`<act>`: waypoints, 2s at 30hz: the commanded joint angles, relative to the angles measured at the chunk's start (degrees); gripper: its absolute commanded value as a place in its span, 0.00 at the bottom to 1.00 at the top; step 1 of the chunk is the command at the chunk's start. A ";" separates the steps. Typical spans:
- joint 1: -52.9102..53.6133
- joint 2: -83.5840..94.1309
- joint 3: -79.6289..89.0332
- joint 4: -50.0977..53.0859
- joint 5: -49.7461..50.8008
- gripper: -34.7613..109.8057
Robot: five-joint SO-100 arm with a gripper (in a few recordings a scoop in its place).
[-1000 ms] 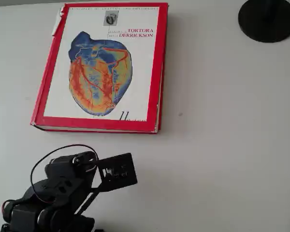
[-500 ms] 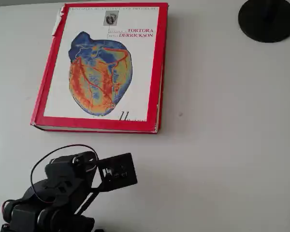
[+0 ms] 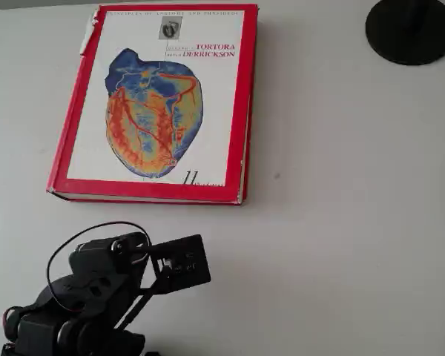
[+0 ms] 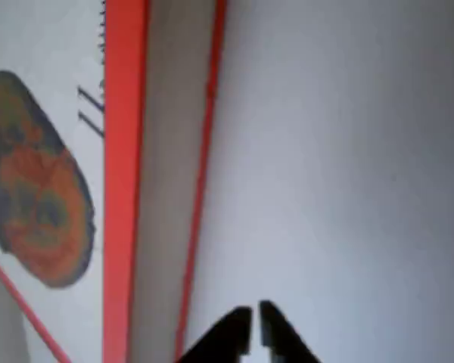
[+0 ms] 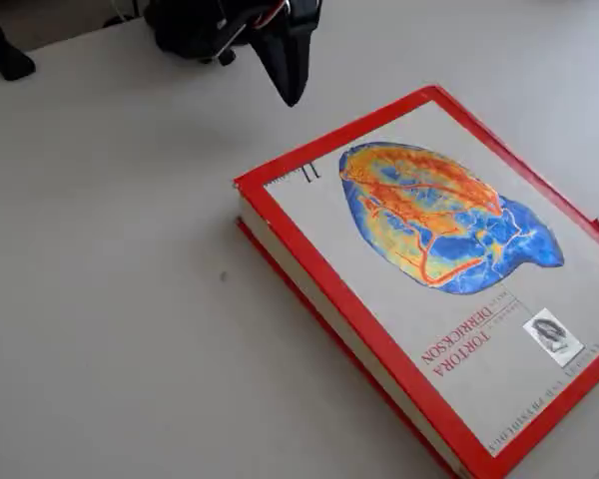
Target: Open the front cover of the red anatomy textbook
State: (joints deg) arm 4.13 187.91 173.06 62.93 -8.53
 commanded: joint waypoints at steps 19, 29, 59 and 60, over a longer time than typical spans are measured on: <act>-0.88 0.53 1.41 -5.80 -0.26 0.27; 11.87 0.26 3.43 -18.54 -10.20 0.38; 18.28 -55.28 -18.54 -47.20 -9.93 0.38; 18.28 -55.28 -18.63 -45.88 -9.93 0.38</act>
State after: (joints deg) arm 21.62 134.82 158.82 16.52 -18.11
